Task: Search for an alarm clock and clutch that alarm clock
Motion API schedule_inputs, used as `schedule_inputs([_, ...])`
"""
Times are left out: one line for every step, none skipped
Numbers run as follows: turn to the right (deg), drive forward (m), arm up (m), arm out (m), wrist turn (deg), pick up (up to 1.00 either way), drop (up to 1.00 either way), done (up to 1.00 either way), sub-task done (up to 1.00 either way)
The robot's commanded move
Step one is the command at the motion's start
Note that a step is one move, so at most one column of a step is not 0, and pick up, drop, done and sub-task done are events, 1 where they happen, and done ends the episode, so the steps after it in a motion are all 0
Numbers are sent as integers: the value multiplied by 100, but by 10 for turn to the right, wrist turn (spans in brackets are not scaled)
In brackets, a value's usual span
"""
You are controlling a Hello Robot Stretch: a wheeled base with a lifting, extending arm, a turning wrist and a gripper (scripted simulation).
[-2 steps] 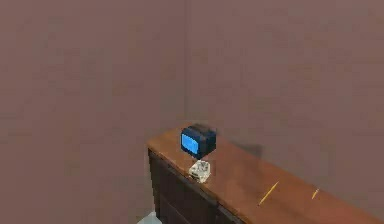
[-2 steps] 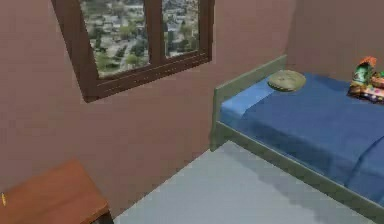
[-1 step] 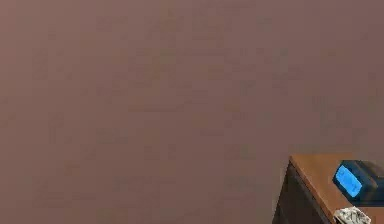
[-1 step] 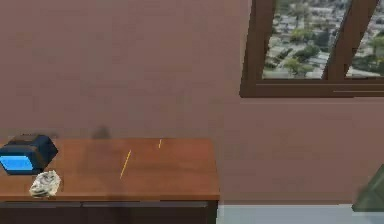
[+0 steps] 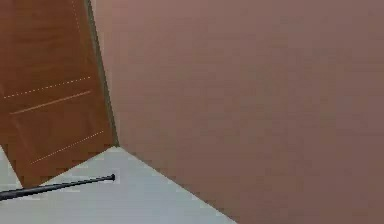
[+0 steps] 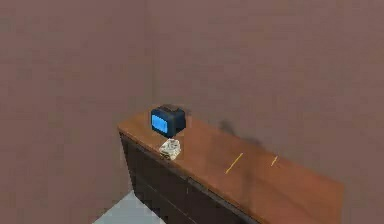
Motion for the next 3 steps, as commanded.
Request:
schedule_inputs([450, 0, 0, 0, 0, 0, 0, 0, 0])
schedule_inputs([150, 0, 0, 0, 0, 0, 0, 0, 0])
schedule_inputs([0, 45, 0, 0, 0, 0, 0, 0, 0])
